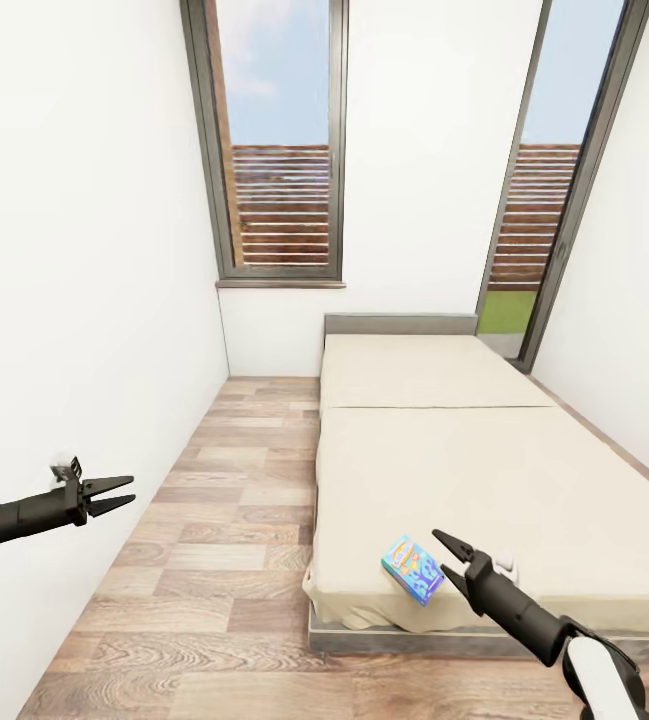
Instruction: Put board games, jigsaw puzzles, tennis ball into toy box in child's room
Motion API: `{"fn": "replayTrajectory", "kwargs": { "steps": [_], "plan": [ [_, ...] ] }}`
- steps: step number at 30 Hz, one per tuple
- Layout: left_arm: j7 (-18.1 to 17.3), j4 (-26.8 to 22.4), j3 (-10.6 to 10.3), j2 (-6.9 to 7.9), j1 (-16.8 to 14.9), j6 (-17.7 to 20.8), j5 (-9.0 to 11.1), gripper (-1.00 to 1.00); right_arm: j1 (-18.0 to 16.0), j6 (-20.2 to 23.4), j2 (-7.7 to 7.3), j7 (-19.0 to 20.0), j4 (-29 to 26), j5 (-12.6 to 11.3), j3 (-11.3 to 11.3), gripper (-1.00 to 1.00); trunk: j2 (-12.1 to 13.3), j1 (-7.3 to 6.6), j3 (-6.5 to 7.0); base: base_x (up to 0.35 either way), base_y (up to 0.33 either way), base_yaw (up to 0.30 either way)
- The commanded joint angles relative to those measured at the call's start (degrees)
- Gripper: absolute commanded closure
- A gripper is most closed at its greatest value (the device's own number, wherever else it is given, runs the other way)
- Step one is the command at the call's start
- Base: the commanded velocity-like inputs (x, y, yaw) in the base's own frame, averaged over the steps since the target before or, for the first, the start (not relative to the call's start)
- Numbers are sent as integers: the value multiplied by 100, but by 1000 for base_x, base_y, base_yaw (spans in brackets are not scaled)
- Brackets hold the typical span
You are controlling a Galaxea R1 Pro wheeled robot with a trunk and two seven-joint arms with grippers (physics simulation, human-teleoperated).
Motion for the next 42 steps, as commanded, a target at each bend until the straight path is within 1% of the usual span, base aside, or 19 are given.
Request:
{"fn": "replayTrajectory", "kwargs": {
  "steps": [1, 3, 4, 7, 8, 10, 11, 14, 19, 31, 35, 38, 39, 41, 42],
  "plan": [
    [-22, 0, 4, 0, -3, 61, -7, -100, -7, 29, -2, 23, 174, 13, -13, -100, -3, -1, -6, 0, 0, 0],
    [-22, 1, 4, -2, -3, 61, -7, -100, -8, 31, -5, 22, 403, 16, -15, -100, -3, -1, -6, 0, 0, 0],
    [-19, 1, 4, -3, -3, 61, -8, -100, -11, 33, -10, 21, 676, 20, -16, -100, -3, -1, -6, 0, 0, 0],
    [-18, 1, 4, -2, -3, 61, -12, -100, -35, 34, -22, 23, 1083, 25, -22, -100, -3, -1, -6, 0, 0, 0],
    [-16, 1, 4, -1, -3, 61, -13, -100, -50, 35, -60, 22, 1312, 27, -24, -100, -3, -1, -6, 0, 0, 0],
    [-15, 0, 4, -1, -3, 61, -14, -100, -63, 35, -125, 18, 1496, 28, -22, -100, -3, -1, -6, 0, 0, 0],
    [-15, 1, 4, 0, -3, 61, -15, -100, -72, 33, -199, 14, 1628, 27, -16, -100, -3, -1, -6, 0, 0, 0],
    [-14, 0, 4, 0, -3, 61, -15, -100, -84, 28, -298, 10, 1800, 21, -7, -100, -3, -1, -6, 0, 0, 0],
    [-14, 1, 4, -1, -3, 61, -15, -100, -97, 20, -367, 7, 2004, 14, -14, -100, -3, -1, -6, 0, 0, 0],
    [-14, 1, 3, 0, -3, 61, -16, -100, -134, 3, -398, 7, 2092, 22, -27, -100, -3, -1, -6, 0, 0, 0],
    [-14, 1, 3, 0, -3, 61, -16, -100, -139, -148, -417, -2, 2104, 28, -26, -100, -3, -1, -6, 0, 0, 0],
    [-14, 1, 3, 0, -3, 61, -16, -100, -141, -335, -518, -2, 2135, 29, -8, -100, -3, -1, -6, 0, 0, 0],
    [-14, 1, 3, 0, -3, 61, -16, -100, -142, -395, -592, 0, 2167, 30, 7, -100, -3, -1, -6, 0, 0, 0],
    [-14, 1, 2, 0, -3, 61, -16, -100, -142, -433, -660, 2, 2204, 30, 17, -100, -3, -1, -6, 0, 0, 0],
    [-14, 1, 0, 0, -3, 61, -16, -100, -142, -457, -721, 9, 2242, 30, 20, -100, -3, -1, -6, 0, 0, 0]
  ]
}}
